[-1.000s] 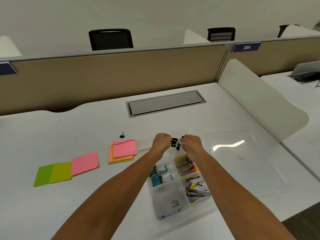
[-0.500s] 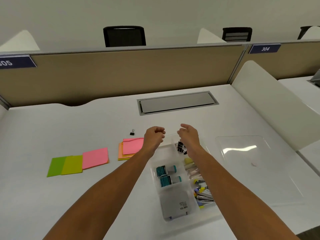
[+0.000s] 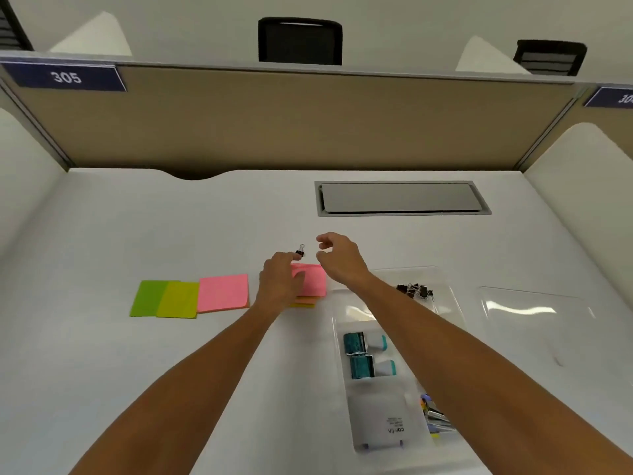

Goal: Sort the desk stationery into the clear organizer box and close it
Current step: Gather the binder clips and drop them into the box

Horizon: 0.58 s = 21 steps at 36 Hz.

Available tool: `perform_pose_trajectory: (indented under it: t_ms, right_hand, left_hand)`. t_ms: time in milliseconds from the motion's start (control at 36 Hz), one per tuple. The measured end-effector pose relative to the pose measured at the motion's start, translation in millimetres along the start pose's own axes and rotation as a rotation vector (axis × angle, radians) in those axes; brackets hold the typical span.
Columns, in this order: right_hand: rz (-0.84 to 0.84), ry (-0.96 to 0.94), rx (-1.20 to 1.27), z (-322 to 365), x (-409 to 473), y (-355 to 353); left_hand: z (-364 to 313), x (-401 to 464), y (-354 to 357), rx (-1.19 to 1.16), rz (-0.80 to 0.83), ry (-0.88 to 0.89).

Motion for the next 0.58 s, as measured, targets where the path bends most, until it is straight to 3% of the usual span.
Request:
perform_pose_trajectory:
  t_ms: [194, 417, 583]
  right_hand:
    - [0.125, -0.049, -0.255, 0.7, 33.7, 36.7]
    - [0.280, -0.160, -0.561, -8.9, 63.4, 69.4]
    - [0.249, -0.223, -0.713, -4.6, 67.3, 75.8]
  left_hand:
    - [18.6, -10.6, 24.5, 0.276, 0.117, 0.140]
    - [22.3, -17.7, 8.4, 0.181, 0.091, 0.158]
    - [25.7, -21.0, -12.9, 0.253, 0.007, 0.152]
Point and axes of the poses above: each hand's wrist, its own x-axis towards the middle knuckle, its own y-axis out of the palm, z = x × y, the point moved 8 cm from there along x, towards the middle knuckle, and after that the axes turned 11 degrees about x, right-handed, at the moved point
